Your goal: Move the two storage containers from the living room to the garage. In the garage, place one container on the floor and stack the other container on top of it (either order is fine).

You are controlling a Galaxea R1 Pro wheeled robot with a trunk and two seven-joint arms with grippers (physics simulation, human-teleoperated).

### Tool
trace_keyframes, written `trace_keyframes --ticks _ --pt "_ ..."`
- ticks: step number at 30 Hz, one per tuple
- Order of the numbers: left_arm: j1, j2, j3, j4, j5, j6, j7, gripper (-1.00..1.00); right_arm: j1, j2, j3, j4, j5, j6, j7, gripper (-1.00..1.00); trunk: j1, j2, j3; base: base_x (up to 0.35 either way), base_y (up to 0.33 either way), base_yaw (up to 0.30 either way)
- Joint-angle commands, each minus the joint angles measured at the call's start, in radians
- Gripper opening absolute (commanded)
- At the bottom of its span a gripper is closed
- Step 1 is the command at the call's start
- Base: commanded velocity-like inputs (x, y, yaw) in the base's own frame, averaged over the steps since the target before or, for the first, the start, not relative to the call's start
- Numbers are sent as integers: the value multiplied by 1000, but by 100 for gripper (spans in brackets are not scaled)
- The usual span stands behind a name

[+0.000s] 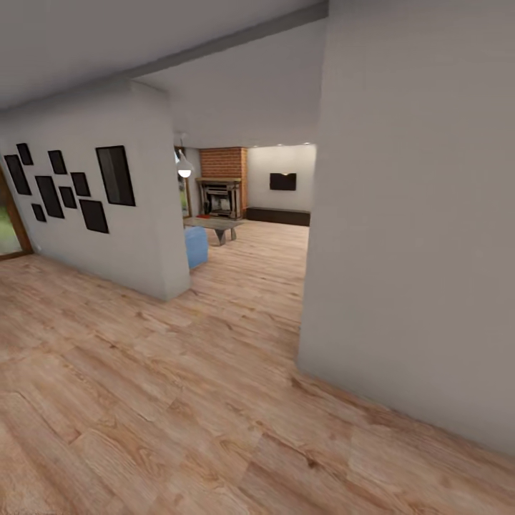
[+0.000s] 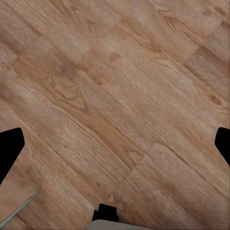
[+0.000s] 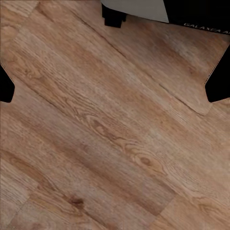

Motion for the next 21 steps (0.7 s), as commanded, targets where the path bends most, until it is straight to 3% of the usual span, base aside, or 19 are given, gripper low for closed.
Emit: trace_keyframes --ticks 1,21 --pt "-2 0 0 3 9 -5 -4 100 -2 0 5 4 5 -8 0 100 1 -1 -2 327 0 300" --pt "-2 4 0 3 9 -5 -4 100 -2 0 5 4 6 -9 0 100 1 -1 -2 327 0 300"
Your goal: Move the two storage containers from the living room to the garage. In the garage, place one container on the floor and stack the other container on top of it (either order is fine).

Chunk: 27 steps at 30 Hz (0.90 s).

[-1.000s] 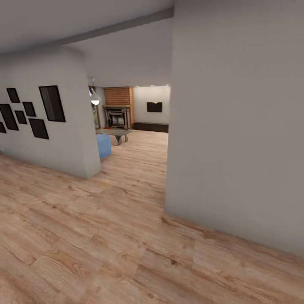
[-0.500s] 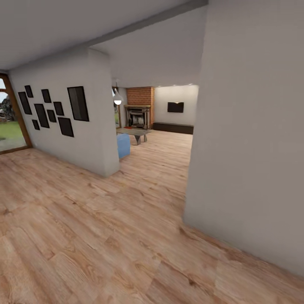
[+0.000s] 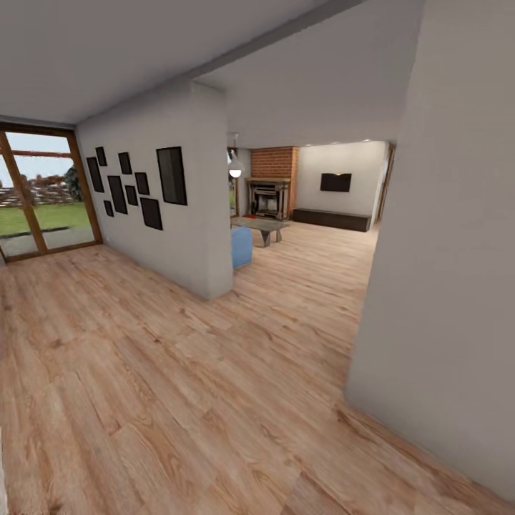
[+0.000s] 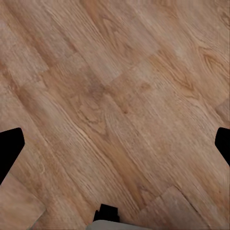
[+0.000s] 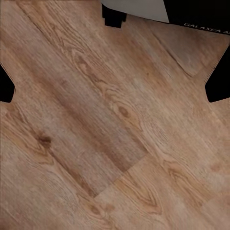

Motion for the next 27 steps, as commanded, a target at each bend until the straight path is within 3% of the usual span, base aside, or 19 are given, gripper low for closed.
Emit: trace_keyframes --ticks 1,12,27 --pt "-2 0 -1 3 9 -5 -3 100 -2 0 5 5 5 -8 0 100 1 -1 -2 327 0 300" --pt "-2 0 -1 3 9 -5 -3 100 -2 0 5 5 4 -8 0 100 1 -1 -2 327 0 284" --pt "-2 0 -1 3 9 -5 -2 100 -2 0 5 5 4 -8 0 100 1 -1 -2 327 0 27"
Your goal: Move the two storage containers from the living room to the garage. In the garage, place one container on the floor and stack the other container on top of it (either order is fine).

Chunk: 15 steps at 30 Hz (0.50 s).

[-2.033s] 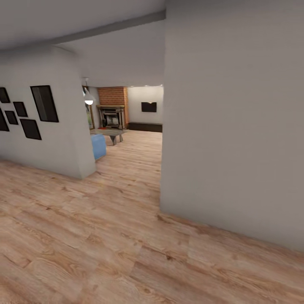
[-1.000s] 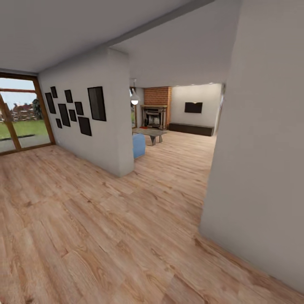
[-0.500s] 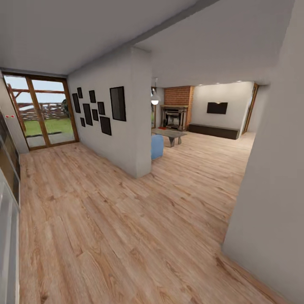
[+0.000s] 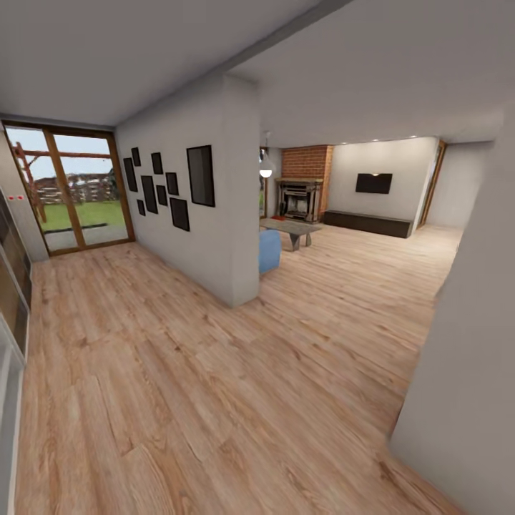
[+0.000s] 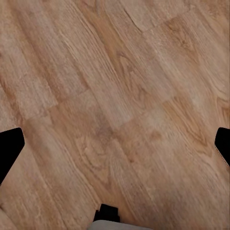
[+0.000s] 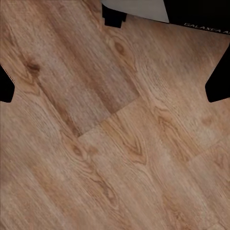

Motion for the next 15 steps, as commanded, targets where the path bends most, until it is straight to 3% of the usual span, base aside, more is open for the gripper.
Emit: trace_keyframes --ticks 1,15 --pt "-2 0 -1 3 9 -5 0 100 -2 0 5 5 5 -8 0 100 1 -1 -2 327 0 0" --pt "-2 -4 -1 3 9 -4 23 100 -2 0 5 4 5 -8 0 100 1 -1 -2 327 0 0"
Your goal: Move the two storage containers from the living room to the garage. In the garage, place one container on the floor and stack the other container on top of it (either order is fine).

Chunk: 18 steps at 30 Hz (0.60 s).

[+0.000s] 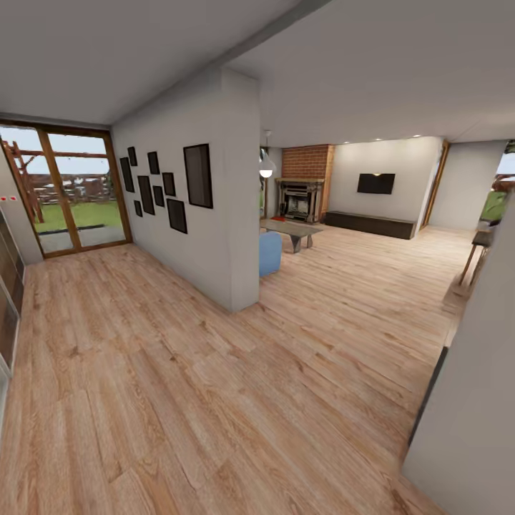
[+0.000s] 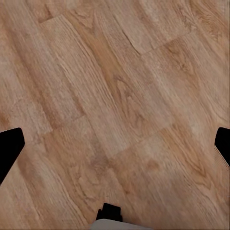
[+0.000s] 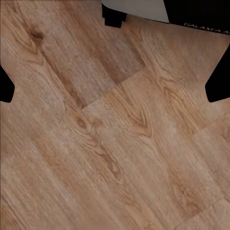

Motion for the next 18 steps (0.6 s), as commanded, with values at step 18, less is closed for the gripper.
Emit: trace_keyframes --ticks 18 --pt "-2 -1 0 3 7 -5 0 100 -2 0 5 5 5 -8 1 100 1 -1 -2 327 0 -72"
